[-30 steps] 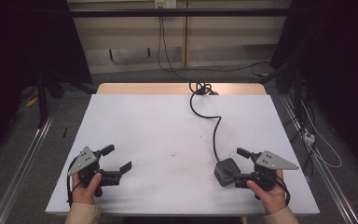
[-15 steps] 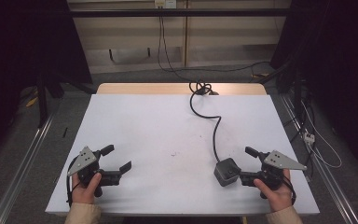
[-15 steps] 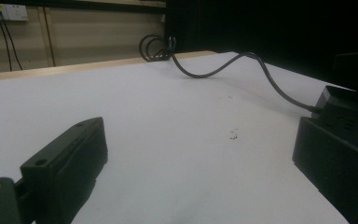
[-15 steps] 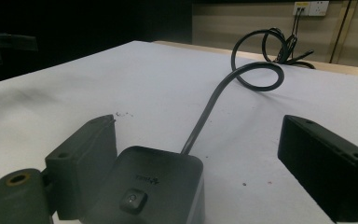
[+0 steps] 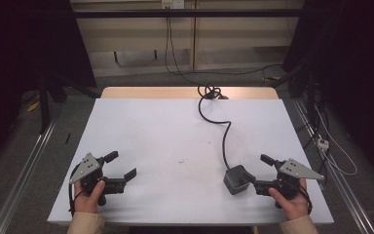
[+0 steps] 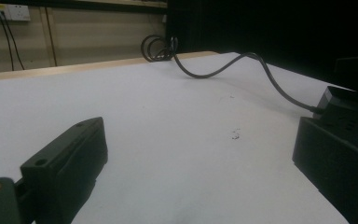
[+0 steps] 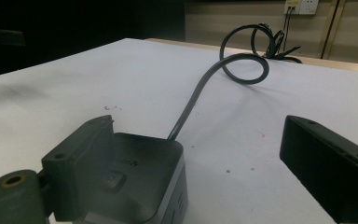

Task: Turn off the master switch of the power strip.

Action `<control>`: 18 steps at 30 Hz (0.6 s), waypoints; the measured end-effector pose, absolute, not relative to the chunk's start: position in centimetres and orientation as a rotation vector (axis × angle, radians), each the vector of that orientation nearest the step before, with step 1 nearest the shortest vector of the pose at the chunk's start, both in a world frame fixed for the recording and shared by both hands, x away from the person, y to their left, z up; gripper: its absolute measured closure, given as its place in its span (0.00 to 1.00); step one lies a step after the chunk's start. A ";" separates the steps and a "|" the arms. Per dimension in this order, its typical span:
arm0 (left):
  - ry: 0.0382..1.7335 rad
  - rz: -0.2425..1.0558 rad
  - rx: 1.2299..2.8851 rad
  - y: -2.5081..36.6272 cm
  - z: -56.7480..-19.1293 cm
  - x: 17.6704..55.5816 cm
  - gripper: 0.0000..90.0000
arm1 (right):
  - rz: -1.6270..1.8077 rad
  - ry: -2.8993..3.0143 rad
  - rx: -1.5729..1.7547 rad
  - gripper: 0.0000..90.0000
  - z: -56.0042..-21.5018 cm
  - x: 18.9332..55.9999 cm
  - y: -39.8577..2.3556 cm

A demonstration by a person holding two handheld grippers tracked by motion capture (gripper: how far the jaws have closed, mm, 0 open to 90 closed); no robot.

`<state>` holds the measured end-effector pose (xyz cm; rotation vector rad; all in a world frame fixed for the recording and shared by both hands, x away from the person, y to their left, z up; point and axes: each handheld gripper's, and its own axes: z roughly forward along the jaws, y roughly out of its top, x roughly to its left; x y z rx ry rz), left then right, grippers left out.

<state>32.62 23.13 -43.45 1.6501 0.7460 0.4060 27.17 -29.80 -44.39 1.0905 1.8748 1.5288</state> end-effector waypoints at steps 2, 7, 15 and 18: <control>0.741 0.404 1.652 23.2 -43.4 32.6 0.03 | 1.522 1.878 1.094 0.11 -44.5 27.1 -29.9; 0.742 0.405 1.652 23.2 -43.4 32.6 0.03 | 1.521 1.874 1.094 0.11 -44.6 27.0 -30.3; 0.745 0.404 1.652 23.3 -43.5 32.6 0.03 | 1.515 1.890 1.095 0.11 -44.8 26.9 -30.7; 0.746 0.405 1.653 23.3 -43.5 32.7 0.03 | 1.505 1.903 1.089 0.11 -44.9 26.9 -30.7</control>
